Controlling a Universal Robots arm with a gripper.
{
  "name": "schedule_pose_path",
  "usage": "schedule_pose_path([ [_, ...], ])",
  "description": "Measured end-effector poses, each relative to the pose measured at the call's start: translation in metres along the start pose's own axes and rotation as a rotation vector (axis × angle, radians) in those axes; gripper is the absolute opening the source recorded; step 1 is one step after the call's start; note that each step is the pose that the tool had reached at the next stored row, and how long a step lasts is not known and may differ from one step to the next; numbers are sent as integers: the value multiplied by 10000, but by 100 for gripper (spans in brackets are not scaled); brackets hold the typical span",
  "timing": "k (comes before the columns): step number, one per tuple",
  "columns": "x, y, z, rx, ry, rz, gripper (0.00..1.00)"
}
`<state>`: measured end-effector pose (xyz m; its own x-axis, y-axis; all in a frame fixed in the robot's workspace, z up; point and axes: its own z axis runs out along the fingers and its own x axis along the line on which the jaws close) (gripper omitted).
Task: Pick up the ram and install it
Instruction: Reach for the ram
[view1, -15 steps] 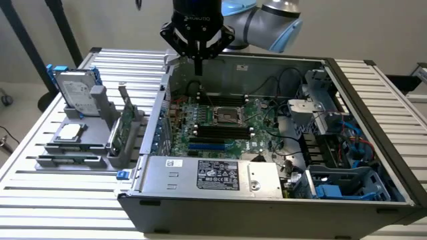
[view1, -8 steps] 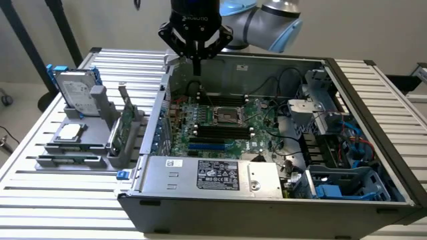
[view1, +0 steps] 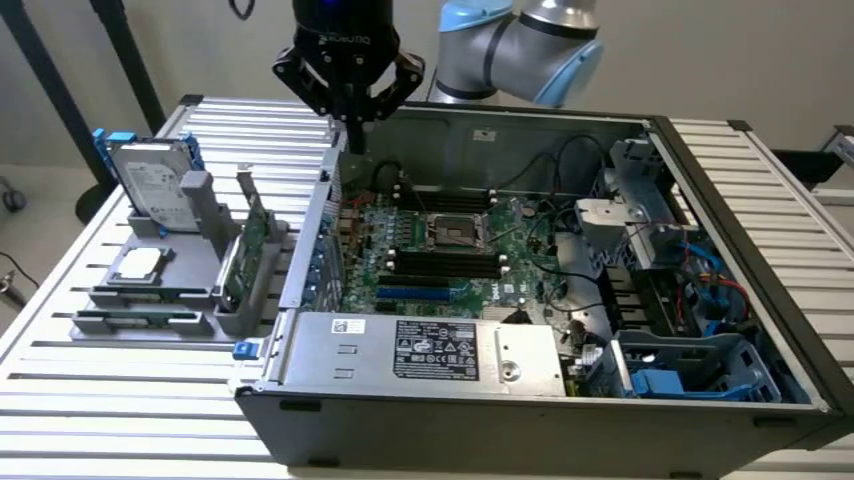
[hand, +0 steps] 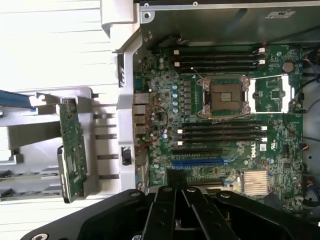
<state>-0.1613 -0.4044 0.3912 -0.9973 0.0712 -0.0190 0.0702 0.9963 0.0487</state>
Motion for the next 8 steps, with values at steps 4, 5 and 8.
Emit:
schedule_pose_path([
  [4,181,-35,4,0,0,0,11],
  [5,222,-43,5,0,0,-1,11],
  [8,360,-69,10,0,0,1,11],
])
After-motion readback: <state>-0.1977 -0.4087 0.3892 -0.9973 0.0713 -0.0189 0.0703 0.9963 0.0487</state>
